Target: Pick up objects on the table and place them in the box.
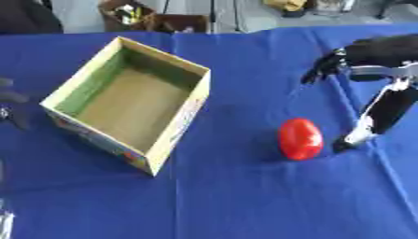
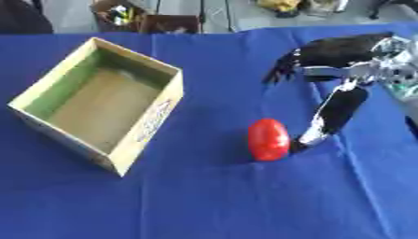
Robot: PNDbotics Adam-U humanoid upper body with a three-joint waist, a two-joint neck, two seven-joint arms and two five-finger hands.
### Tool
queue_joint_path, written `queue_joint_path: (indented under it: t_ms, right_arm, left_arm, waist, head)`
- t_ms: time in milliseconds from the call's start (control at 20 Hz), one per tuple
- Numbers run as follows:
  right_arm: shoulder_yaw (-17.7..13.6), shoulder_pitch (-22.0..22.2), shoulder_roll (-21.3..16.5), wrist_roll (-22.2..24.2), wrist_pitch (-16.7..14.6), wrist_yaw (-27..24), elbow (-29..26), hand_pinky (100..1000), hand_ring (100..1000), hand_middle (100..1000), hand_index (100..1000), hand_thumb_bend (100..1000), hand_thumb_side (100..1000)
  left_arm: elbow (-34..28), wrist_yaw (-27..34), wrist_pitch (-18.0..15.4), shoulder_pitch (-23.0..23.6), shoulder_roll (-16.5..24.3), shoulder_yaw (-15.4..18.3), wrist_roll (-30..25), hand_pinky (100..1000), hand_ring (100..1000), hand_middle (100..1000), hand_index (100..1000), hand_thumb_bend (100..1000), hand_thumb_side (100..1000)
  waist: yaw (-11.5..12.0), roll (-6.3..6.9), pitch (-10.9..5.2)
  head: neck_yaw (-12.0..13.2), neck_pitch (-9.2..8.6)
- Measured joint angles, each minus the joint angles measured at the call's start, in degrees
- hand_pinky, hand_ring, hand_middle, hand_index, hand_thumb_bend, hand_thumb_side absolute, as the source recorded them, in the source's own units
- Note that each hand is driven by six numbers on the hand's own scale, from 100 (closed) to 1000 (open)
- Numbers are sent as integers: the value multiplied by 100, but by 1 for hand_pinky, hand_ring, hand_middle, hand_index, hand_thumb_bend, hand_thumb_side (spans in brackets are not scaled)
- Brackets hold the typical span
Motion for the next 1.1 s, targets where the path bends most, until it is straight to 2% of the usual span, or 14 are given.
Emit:
queue_joint_path:
  t_ms: [450, 800, 1100]
  right_arm:
    - [124, -45, 254, 15, 24, 287, 351, 723, 777, 773, 910, 748, 527]
    - [264, 13, 454, 18, 33, 717, 757, 715, 776, 760, 925, 755, 501]
    - [346, 66, 568, 10, 8, 790, 977, 701, 763, 747, 926, 758, 497]
  left_arm:
    - [0, 5, -2, -9, -1, -1, -6, 281, 537, 595, 734, 100, 943]
    - [0, 26, -6, -12, -2, -1, -17, 281, 538, 596, 733, 100, 944]
    - [0, 27, 0, -24, -5, -1, -27, 282, 538, 597, 733, 100, 944]
  waist:
    - [25, -2, 20]
    - [48, -2, 43]
    - [44, -4, 57]
  head:
    - [-4, -26]
    - [-12, -52]
    - [-33, -70]
